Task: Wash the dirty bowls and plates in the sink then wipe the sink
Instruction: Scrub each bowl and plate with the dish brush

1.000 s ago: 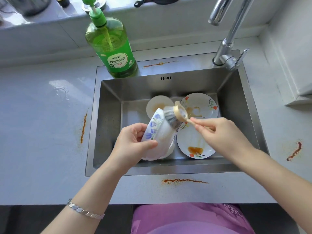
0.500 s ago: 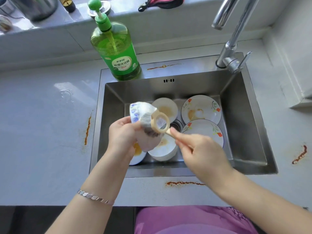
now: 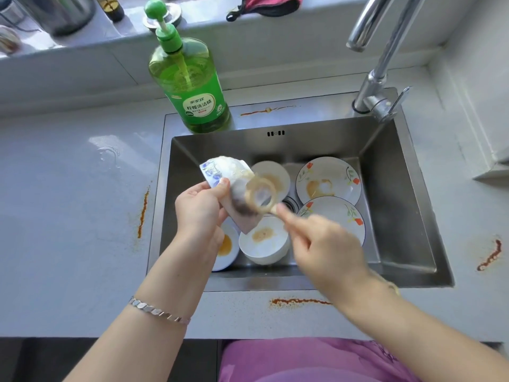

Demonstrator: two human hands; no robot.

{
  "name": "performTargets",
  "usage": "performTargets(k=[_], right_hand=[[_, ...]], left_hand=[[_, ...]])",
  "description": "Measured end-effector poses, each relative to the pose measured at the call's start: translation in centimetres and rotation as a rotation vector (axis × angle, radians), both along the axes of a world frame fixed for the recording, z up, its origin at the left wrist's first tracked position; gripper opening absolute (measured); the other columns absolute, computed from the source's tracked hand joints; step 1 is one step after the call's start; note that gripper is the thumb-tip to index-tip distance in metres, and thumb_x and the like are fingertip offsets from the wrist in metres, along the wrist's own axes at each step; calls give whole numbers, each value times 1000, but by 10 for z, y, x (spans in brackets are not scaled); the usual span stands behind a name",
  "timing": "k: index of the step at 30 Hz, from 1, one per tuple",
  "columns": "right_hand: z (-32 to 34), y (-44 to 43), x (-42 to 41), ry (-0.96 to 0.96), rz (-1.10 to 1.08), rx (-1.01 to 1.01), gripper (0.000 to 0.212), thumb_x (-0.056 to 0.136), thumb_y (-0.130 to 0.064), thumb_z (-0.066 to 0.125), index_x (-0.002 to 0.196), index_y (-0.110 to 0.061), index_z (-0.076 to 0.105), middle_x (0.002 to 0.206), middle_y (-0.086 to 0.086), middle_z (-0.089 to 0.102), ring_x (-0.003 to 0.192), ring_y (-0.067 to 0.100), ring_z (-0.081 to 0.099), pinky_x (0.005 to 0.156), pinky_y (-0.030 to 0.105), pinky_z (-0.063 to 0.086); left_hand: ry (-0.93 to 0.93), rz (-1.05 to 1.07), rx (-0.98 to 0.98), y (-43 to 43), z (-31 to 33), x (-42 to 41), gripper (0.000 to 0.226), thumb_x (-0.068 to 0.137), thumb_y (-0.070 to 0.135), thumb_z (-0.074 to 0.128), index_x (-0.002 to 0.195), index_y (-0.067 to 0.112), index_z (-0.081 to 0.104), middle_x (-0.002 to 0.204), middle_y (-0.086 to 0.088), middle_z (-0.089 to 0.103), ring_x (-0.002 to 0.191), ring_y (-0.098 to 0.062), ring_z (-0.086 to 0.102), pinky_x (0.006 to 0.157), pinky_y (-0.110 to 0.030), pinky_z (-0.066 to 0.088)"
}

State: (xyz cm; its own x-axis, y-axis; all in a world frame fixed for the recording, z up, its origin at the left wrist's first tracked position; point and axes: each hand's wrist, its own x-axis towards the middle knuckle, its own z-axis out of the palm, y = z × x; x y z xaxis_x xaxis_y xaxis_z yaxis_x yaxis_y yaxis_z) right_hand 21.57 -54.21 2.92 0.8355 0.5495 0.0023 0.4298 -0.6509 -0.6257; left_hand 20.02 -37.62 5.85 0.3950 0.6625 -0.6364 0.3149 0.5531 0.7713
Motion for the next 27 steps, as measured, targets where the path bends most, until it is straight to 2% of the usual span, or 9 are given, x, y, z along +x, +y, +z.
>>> performTargets(k=[3,7,12,14,16,19,21,23,27], right_hand=[[-2,5,23,32,-83,-6,38,92,-27,43,126,-40,54,65,3,50,67,32,54,56,34,36],[13,-13,-5,61,49,-30,39,85,-27,47,120,-35,61,52,-7,33,44,23,43,40,23,17],[10,-19,38,216,-54,-39,34,94,-26,49,122,-44,55,45,-8,38,47,12,38,49,27,28],[16,-20,41,226,-13,-2,33,93,-25,50,120,-43,57,44,-11,43,47,8,44,45,20,24],[30,-24,31,234,101,40,33,92,-26,53,117,-46,57,49,-13,51,53,-1,49,45,18,30],[28,-33,42,352,78,24,28,90,-27,55,108,-49,60,70,-22,67,73,-4,60,64,20,45],[18,-38,54,479,-18,2,28,92,-24,54,110,-43,63,68,-31,63,82,-8,60,75,21,46],[16,-38,51,534,-26,72,29,93,-19,53,115,-37,61,62,-26,63,66,-9,56,78,18,50],[23,-33,35,590,11,247,32,92,-6,52,118,-26,57,36,-24,43,41,-7,46,51,3,35]], left_hand=[[17,-64,7,-9,1,1,5,88,0,59,87,2,63,85,-12,69,71,-17,67,61,-24,58],[79,-188,103,-10,-1,-7,13,86,-2,59,80,8,65,78,-9,67,70,-19,64,59,-26,53],[106,-602,291,-7,-3,-25,7,83,2,66,88,8,67,79,-7,71,68,-14,67,59,-25,54],[73,-718,307,-3,-2,-29,8,79,6,70,85,11,68,76,-4,73,68,-11,67,62,-25,54],[45,-811,349,4,0,-34,12,72,17,68,84,16,69,79,-4,73,75,-15,68,67,-29,54],[3,-888,403,14,4,-41,16,68,23,64,84,19,68,79,1,73,77,-14,67,71,-31,53],[-48,-888,401,18,7,-43,17,68,22,65,85,20,67,78,6,73,75,-8,67,68,-25,54],[-102,-873,403,20,11,-43,17,68,20,65,85,18,67,76,7,73,72,-5,66,64,-19,53],[-160,-789,398,25,10,-42,19,67,16,64,85,14,66,72,8,72,68,-4,66,60,-16,52]])
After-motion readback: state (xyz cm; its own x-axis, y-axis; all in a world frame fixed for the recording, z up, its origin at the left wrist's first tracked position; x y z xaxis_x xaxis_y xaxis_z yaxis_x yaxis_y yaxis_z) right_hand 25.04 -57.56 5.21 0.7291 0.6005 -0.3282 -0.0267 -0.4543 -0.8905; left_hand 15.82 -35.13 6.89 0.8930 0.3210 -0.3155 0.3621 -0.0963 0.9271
